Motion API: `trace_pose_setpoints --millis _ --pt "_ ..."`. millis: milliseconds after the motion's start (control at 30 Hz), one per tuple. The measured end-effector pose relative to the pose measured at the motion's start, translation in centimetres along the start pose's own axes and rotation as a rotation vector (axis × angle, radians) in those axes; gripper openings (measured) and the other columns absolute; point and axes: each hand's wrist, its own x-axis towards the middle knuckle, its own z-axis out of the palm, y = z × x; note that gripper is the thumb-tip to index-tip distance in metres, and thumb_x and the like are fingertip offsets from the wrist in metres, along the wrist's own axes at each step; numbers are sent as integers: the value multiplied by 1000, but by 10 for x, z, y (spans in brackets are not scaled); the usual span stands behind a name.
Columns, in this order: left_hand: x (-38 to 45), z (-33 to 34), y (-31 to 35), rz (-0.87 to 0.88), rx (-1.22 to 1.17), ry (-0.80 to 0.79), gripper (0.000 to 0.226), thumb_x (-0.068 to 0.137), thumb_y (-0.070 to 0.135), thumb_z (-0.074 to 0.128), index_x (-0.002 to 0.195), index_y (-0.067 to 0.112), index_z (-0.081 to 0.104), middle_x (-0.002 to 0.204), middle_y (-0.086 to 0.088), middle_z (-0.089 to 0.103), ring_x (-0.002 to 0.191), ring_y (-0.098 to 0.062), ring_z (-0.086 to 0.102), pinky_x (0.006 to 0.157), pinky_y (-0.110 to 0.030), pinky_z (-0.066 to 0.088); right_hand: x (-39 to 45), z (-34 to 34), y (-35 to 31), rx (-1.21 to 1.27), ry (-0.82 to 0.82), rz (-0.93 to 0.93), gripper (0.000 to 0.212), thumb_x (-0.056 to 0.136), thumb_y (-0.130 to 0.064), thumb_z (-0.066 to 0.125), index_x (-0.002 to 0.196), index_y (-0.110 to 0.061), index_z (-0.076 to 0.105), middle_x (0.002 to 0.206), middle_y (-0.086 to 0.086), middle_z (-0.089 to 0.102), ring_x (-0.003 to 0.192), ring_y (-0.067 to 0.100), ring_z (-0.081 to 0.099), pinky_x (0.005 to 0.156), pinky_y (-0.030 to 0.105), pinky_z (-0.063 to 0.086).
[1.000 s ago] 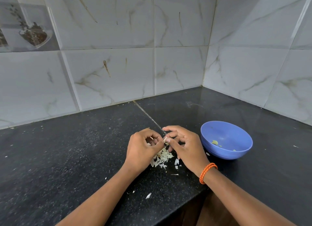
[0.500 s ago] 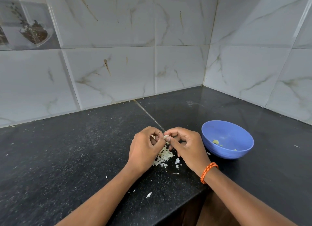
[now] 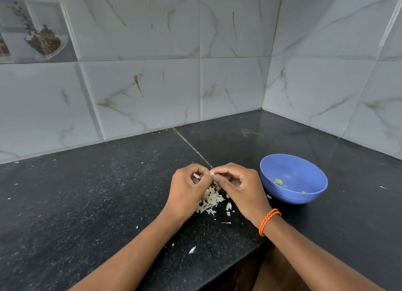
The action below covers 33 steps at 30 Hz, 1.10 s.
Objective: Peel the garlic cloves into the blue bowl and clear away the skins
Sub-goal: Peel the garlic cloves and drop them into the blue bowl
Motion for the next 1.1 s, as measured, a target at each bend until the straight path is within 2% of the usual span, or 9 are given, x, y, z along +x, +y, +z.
trace_pose_setpoints --millis 100,200,333,433,500,667,767,900,1100 --pt "1 0 -2 8 21 18 23 86 33 72 84 10 73 75 -20 69 57 -21 57 56 -44 49 -1 3 0 -149 7 -113 13 95 -6 77 104 -15 82 94 -9 76 82 16 74 65 20 53" --pt "1 -1 -4 58 112 46 20 85 41 72 80 21 70 70 -1 66 56 -16 56 56 -48 52 -1 4 1 -145 15 -92 11 96 -6 77 102 -14 81 93 -10 76 82 14 74 65 18 52" --pt "-1 1 -2 143 245 104 15 90 39 75 79 32 66 75 15 64 60 -4 54 60 -31 49 -1 2 1 10 24 53 2 97 -14 77 97 -15 78 79 1 76 72 20 75 59 23 55" --pt "-3 2 1 158 218 117 14 92 37 72 82 31 65 78 14 66 62 -12 58 63 -40 54 1 0 2 66 9 94 5 99 -17 76 97 -13 76 71 8 74 65 19 72 56 32 57" --pt "-4 1 2 149 192 121 11 97 28 71 86 29 66 83 10 68 65 -21 62 66 -49 58 2 -1 4 85 10 98 3 99 -16 76 98 -12 76 75 9 74 67 20 72 55 37 58" --pt "-3 -2 1 136 197 93 16 96 22 63 101 36 68 100 9 64 63 -23 63 66 -60 60 4 -2 6 111 32 92 4 95 -11 79 98 -14 79 88 4 77 70 20 72 53 38 55" --pt "-4 -3 1 141 225 112 23 97 23 62 100 44 71 104 11 67 61 -15 67 66 -59 62 4 -2 6 117 37 94 6 95 -10 78 100 -13 80 92 3 78 72 22 74 52 41 55" --pt "-1 -4 -1 144 304 187 15 101 39 65 90 43 74 104 19 71 68 -16 69 67 -55 61 4 -2 6 131 29 104 3 97 -7 76 98 -8 74 92 8 78 79 27 79 53 40 57" --pt "1 -7 -7 82 345 160 10 99 28 77 95 37 79 90 19 78 58 -10 73 69 -47 64 4 -1 7 146 57 136 15 89 -1 83 86 0 68 89 12 76 71 29 77 54 36 58"
